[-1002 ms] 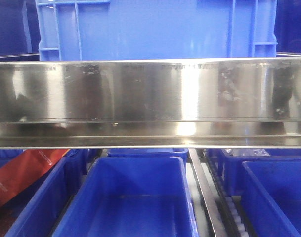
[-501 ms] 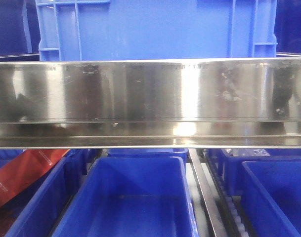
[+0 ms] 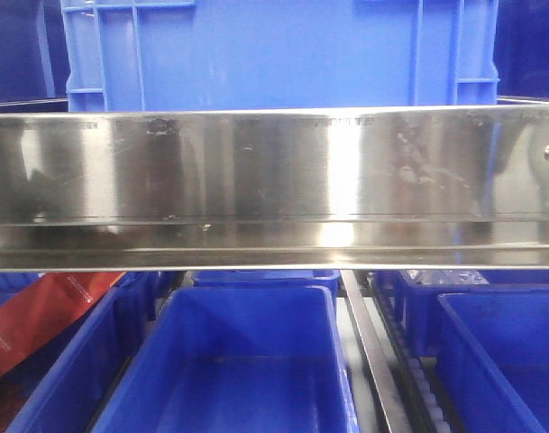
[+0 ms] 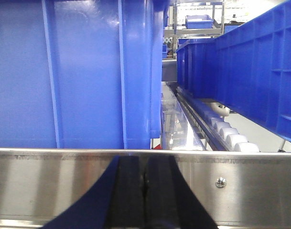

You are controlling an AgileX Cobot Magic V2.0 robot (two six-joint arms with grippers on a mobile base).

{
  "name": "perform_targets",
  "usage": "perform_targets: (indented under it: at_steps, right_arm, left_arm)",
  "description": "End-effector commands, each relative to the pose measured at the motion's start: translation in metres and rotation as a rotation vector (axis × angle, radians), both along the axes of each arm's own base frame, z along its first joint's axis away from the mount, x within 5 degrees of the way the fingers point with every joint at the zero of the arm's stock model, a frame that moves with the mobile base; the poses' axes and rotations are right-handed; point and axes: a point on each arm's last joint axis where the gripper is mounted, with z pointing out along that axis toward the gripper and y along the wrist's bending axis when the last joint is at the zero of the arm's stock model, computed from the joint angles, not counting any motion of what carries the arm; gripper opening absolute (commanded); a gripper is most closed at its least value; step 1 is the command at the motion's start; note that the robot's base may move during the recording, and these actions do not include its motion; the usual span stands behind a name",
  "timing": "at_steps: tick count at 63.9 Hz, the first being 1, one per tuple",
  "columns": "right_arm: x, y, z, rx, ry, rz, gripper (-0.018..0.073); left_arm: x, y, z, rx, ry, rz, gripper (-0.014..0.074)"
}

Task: Place valve from conveyor to right shelf box

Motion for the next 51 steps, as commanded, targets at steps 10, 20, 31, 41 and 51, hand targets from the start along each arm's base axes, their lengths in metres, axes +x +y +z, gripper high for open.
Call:
perform_targets:
  at_steps: [10,20,31,41,51]
  right_arm:
    - [-0.007,-0.007,-0.038,0.035,-0.043,-0.108,-0.0162]
    - [-0.011,-0.007,-0.065,0.032,-0.06,-0.113,-0.0162]
    - [-0.008,-0.008,-0.079,0.008,-0.083,-0.119,-0.0162]
    - [-0.008,-0.008,-0.079,-0.021,-0.086,-0.112,-0.0162]
    - [-0.008,-0.008,-0.079,-0.024,-0.082,-0.111,-0.0162]
  left_arm:
    - [-0.001,0.0,0.003,-0.011,-0.03,0.003,-0.0111]
    - [-0.001,0.0,0.003,-0.011,-0.03,0.003,-0.0111]
    - [-0.001,0.0,0.003,-0.01,-0.032,0.003,-0.0111]
    - [-0.001,0.0,0.003,-0.01,-0.032,0.003,-0.0111]
    - [-0.001,0.0,0.003,-0.01,-0.032,0.003,-0.0111]
